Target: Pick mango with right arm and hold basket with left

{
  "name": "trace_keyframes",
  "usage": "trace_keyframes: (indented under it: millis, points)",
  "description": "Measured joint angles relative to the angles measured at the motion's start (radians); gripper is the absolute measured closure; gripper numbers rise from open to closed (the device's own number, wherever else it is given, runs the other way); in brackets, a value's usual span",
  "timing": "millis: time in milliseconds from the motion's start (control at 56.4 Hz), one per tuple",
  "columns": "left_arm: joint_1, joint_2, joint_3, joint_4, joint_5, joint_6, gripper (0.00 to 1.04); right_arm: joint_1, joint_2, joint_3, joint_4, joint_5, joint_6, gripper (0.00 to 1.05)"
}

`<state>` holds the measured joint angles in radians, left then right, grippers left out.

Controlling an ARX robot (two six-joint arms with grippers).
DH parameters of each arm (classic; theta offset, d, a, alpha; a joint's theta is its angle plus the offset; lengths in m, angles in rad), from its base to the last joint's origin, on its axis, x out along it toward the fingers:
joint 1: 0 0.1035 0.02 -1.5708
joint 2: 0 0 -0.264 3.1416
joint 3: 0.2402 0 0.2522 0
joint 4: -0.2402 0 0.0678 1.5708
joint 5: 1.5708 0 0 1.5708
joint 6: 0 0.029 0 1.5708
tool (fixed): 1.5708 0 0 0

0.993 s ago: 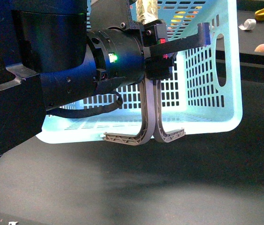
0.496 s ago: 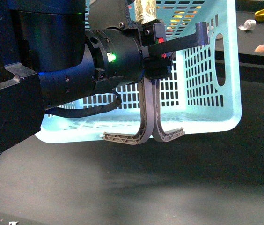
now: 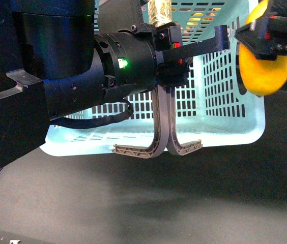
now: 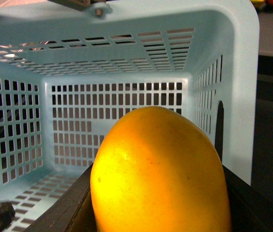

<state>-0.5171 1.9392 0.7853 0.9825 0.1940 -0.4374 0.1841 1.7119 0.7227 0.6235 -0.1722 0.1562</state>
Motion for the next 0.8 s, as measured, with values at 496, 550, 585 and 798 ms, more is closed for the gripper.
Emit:
trace_keyframes:
  millis: [496, 550, 585, 798]
  points:
    - [0.000, 0.000, 0.000, 0.000, 0.000, -0.002, 1.00, 0.071, 0.172, 0.142, 0.035, 0.131, 0.045, 0.43]
    - [0.000, 0.000, 0.000, 0.000, 0.000, -0.002, 1.00, 0.070, 0.175, 0.144, 0.040, 0.130, 0.055, 0.36]
    - [0.000, 0.000, 0.000, 0.000, 0.000, -0.002, 1.00, 0.069, 0.175, 0.145, 0.042, 0.129, 0.057, 0.31]
    - [0.000, 0.000, -0.003, 0.000, 0.010, 0.003, 1.00, 0.056, 0.145, 0.122, 0.069, 0.119, 0.084, 0.06]
